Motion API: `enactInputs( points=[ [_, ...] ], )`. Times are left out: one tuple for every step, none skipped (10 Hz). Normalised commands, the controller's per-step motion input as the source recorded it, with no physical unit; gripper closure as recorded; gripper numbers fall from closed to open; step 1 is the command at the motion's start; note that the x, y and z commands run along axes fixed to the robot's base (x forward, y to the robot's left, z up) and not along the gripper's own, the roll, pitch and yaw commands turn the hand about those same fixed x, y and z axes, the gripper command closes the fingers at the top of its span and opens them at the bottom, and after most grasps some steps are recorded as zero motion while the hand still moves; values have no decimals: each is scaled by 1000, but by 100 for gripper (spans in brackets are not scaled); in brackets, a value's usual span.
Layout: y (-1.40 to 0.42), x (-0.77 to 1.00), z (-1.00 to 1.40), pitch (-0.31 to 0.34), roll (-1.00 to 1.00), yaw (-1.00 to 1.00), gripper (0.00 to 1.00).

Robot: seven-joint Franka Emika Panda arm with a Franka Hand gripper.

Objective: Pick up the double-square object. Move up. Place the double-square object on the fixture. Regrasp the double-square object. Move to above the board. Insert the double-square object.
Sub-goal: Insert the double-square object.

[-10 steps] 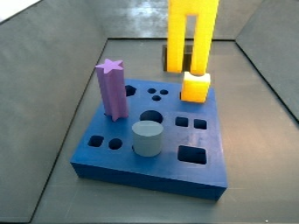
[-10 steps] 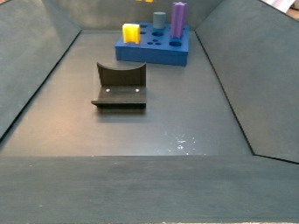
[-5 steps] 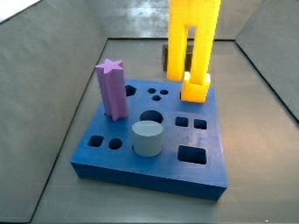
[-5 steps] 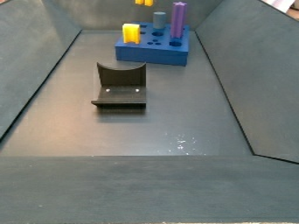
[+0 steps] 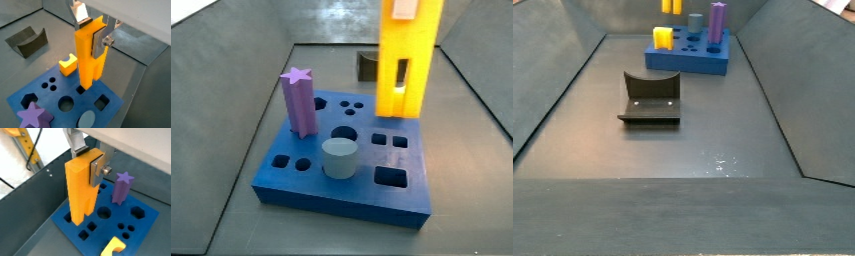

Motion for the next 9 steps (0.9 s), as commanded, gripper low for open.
enactInputs(
  points=[
    [143,329,-177,151,-114,431,100],
    [231,100,-200,96,-7,580,100],
    [169,237,-160,143,0,529,100],
    [0,134,0,103,0,0,100],
    [37,191,-37,116,-33,0,100],
    [-243,551,-477,223,324,-134,100],
    [-143,463,-417,194,377,-254,100],
    [0,449,-494,207,297,-331,100],
    [151,400,-240,229,-1,-77,100]
  ],
)
